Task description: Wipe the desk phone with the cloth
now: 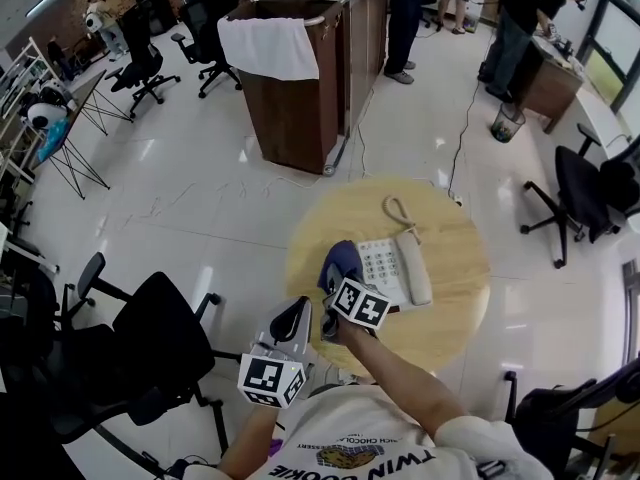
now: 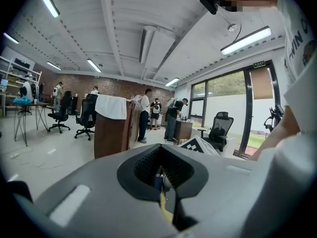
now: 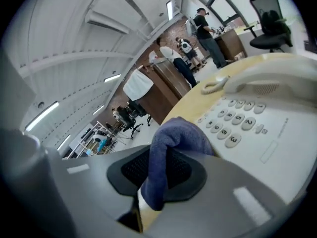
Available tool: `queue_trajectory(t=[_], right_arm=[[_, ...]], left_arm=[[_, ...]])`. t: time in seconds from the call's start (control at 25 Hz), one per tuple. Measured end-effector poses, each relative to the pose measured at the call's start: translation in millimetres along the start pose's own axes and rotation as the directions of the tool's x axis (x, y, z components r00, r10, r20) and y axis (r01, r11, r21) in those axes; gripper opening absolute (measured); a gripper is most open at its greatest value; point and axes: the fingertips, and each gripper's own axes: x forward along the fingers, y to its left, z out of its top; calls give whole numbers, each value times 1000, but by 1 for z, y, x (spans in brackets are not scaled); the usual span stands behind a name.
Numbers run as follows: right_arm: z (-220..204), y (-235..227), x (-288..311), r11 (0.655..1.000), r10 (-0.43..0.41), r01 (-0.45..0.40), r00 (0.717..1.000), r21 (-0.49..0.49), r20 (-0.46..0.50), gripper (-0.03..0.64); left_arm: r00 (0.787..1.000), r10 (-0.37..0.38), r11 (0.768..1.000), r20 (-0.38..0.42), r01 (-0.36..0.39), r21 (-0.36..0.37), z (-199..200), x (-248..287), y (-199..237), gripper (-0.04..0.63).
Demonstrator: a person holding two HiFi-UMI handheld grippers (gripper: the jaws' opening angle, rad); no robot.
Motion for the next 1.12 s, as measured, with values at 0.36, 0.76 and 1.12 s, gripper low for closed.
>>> queue_trajectory(t=[0.36, 0.76, 1.12], right_arm=[[1, -18, 18, 995, -48, 48, 999, 85, -10, 64], [-48, -9, -25, 998, 29, -35, 990, -42, -137, 64], [-79, -24, -80, 961, 71, -130, 969, -243, -237, 64]], left_arm=[[999, -34, 999, -14, 35, 37, 3, 8, -6, -9], [998, -56, 998, -22, 56, 23, -7, 20, -17, -9], [991, -127, 992, -26, 128, 16, -16, 34, -57, -9]])
